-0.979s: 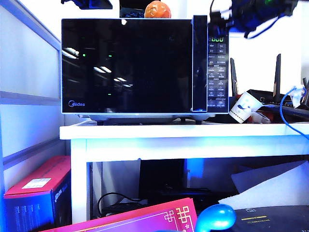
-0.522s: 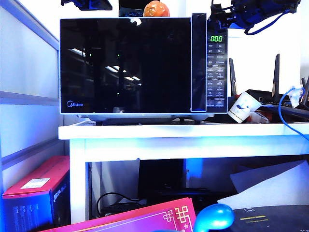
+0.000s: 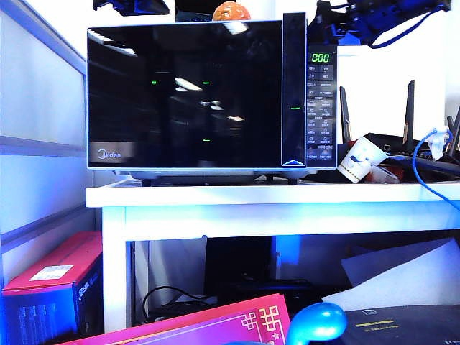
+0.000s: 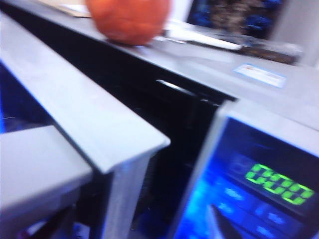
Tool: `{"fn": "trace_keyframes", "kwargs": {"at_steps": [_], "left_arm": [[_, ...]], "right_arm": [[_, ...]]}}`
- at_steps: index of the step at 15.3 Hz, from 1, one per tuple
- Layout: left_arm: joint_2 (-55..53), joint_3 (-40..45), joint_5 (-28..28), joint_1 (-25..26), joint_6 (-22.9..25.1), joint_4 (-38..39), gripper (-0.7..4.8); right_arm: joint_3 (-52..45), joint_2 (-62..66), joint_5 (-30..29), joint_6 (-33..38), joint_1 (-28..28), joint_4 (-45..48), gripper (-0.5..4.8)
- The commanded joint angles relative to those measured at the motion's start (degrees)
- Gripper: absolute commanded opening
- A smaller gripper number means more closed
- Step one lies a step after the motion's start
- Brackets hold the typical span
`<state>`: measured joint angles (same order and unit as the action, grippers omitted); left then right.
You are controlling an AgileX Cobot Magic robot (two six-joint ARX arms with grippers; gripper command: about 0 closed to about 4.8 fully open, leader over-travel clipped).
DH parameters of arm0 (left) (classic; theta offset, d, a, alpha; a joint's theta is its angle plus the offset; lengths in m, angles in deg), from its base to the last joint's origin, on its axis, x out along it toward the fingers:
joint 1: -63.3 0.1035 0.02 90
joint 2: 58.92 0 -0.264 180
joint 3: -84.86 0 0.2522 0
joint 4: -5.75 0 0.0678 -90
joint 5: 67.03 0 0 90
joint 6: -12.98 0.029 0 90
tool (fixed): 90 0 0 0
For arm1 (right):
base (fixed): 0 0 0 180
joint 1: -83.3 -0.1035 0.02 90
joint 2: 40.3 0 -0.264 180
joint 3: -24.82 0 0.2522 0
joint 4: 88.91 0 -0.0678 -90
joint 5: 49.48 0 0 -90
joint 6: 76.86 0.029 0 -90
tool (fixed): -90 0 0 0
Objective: Open the microwave door, place the orange inside the microwave, then close the microwave door.
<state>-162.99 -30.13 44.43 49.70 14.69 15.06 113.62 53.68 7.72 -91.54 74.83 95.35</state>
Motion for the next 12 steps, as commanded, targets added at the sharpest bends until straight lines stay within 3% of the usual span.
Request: {"fn": "trace_keyframes", "kwargs": {"at_steps": [1,7,12], "left_arm": [[0.3,-0.1,0.9,0.0,-0.5,-0.7,-0.05],[0.3,-0.1,5.7,-0.6,-1.7,-0.8,-0.05],[0.3,-0.1,5.8,-0.6,-1.5,1.4,-0.05]], "right_arm": [[1.8,-0.3,-12.2,4.6,3.3,0.6,3.6],[2.3,-0.3,-20.2,6.3,5.2,0.5,3.6],[2.4,-0.3,-26.8,8.7,5.1,0.6,3.6]]}}
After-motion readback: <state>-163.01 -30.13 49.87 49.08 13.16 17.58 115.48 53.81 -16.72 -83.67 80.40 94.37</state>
